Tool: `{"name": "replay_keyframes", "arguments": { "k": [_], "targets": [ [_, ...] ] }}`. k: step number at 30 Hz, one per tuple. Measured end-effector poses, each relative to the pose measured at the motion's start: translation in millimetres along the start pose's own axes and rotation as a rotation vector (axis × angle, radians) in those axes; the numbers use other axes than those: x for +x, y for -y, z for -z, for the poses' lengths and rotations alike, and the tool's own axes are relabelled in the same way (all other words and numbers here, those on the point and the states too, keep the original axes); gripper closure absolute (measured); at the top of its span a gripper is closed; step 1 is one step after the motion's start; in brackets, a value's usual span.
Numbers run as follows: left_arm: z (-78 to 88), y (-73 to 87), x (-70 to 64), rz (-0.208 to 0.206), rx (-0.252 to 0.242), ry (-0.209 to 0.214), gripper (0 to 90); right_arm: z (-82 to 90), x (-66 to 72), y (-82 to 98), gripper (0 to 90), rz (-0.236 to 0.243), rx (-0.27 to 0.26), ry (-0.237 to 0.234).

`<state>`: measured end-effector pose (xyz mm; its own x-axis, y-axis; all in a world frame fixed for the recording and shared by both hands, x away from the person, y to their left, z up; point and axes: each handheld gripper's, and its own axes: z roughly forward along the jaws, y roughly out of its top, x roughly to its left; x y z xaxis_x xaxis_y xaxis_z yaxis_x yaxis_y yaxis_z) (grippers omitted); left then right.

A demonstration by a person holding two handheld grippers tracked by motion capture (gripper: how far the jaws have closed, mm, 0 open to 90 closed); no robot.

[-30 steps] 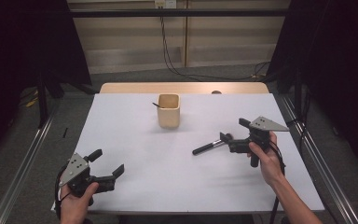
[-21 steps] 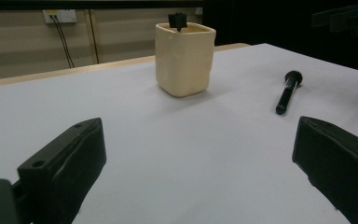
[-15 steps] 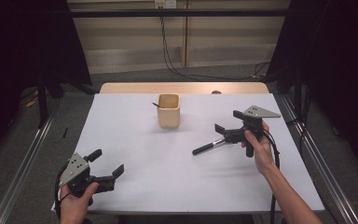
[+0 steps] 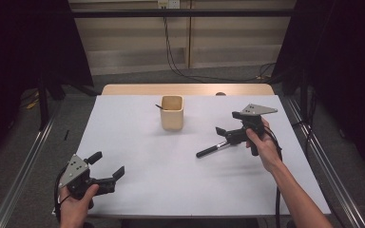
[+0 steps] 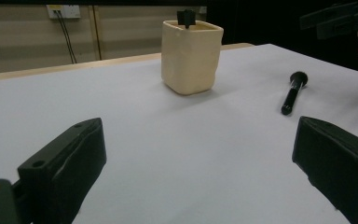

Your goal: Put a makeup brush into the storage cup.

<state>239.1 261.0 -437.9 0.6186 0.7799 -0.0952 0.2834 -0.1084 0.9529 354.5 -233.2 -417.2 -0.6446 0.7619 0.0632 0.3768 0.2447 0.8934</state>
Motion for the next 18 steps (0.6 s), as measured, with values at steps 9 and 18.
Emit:
{"name": "replay_keyframes", "arguments": {
  "k": [9, 18],
  "targets": [
    [-2.3, 1.1, -3.1, -0.028, 0.019, 0.006, 2.8, -8.2, -5.8, -7.2, 1.6, 0.036, 0.159, -0.08],
    [-4.2, 2.0, -5.6, -0.021, 0.033, 0.022, 2.8, -12.6, -13.4, -9.5, 2.6, 0.075, 0.321, -0.159]
  ]
}}
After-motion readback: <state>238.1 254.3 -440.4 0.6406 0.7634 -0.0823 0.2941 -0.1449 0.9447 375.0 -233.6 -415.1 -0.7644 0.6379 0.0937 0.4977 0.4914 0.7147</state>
